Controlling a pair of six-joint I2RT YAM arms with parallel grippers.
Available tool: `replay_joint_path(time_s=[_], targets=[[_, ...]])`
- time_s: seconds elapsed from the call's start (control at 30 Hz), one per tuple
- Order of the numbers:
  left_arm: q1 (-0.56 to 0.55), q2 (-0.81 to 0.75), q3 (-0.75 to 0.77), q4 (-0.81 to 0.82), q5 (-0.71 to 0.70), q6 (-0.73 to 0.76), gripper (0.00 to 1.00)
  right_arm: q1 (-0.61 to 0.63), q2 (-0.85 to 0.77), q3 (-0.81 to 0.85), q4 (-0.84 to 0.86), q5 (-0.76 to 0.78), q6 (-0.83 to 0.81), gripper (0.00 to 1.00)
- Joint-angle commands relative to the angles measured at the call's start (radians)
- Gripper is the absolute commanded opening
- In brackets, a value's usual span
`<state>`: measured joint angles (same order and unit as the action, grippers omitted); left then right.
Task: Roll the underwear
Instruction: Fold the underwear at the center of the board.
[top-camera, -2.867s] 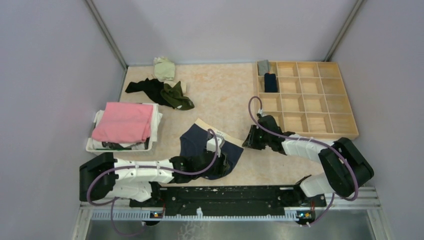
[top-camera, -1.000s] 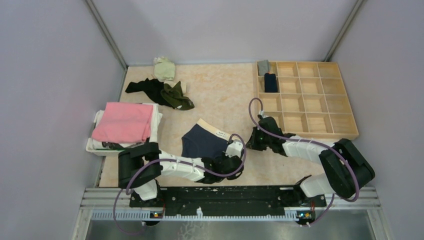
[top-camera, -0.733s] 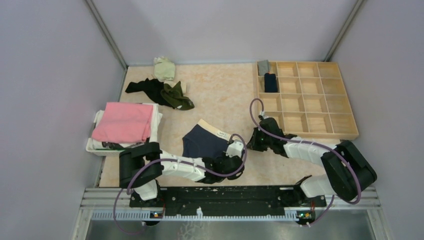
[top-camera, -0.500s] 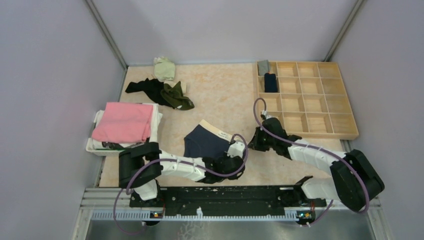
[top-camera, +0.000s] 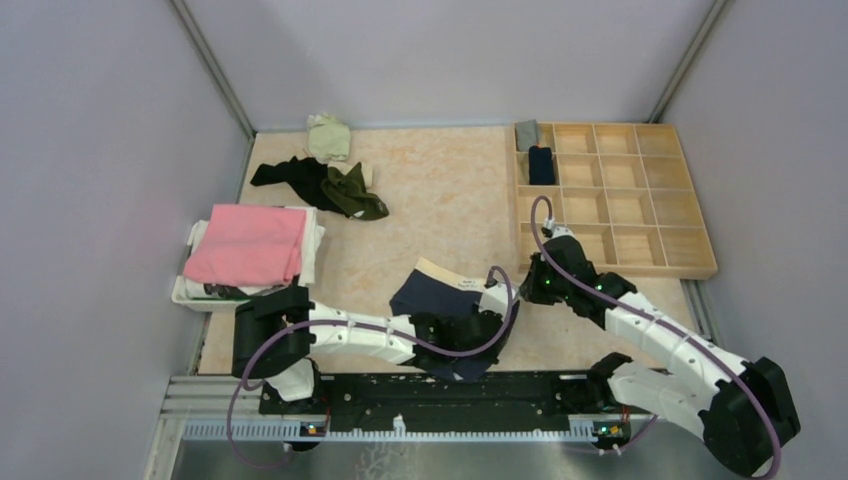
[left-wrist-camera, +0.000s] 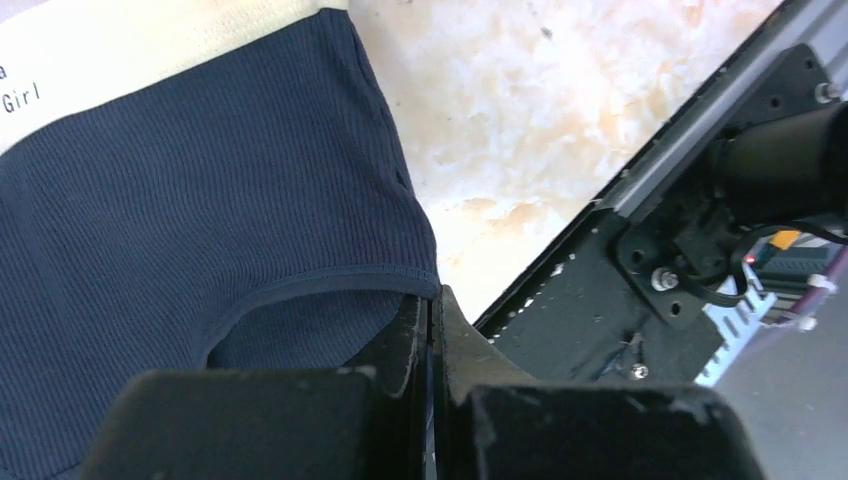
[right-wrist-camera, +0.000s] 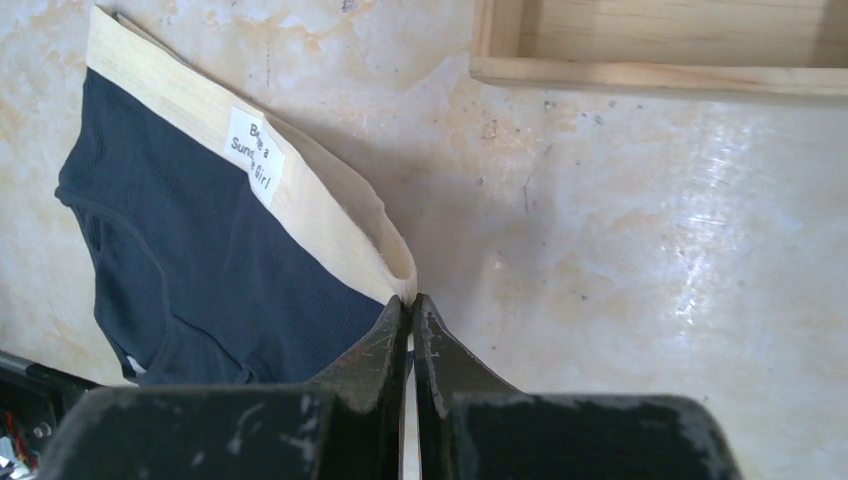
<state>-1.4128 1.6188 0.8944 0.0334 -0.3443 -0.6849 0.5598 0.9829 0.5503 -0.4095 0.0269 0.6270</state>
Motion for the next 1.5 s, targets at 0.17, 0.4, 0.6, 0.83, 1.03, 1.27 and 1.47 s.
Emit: replay_joint_path(time_s=[0.17, 0.4, 0.6, 0.83, 1.03, 1.27, 1.47], targets=[[-0.007, -0.102, 0.003, 0.075, 0.02, 0.007, 0.0, -0.002, -0.071, 0.132, -0.154, 0.018, -0.07, 0.0], [-0.003, -0.249, -0.076, 0.059, -0.063, 0.009, 0.0, 0.007, 0.042, 0.256, -0.148, -0.069, -0.056, 0.0], [0.032, -0.366, -0.149, 0.021, -0.117, 0.014, 0.0, 0.065, 0.14, 0.325, -0.106, -0.071, -0.021, 0.0], [0.093, -0.455, -0.232, -0.026, -0.134, 0.014, 0.0, 0.131, 0.273, 0.405, -0.057, -0.047, 0.0, 0.0], [0.134, -0.542, -0.33, -0.029, -0.137, -0.011, 0.0, 0.142, 0.377, 0.456, -0.02, -0.056, -0.007, 0.0], [0.175, -0.587, -0.405, -0.053, -0.15, -0.028, 0.0, 0.161, 0.502, 0.512, 0.014, -0.067, -0.026, 0.0], [0.212, -0.595, -0.446, -0.05, -0.153, -0.037, 0.0, 0.162, 0.598, 0.569, 0.036, -0.077, -0.05, 0.0]])
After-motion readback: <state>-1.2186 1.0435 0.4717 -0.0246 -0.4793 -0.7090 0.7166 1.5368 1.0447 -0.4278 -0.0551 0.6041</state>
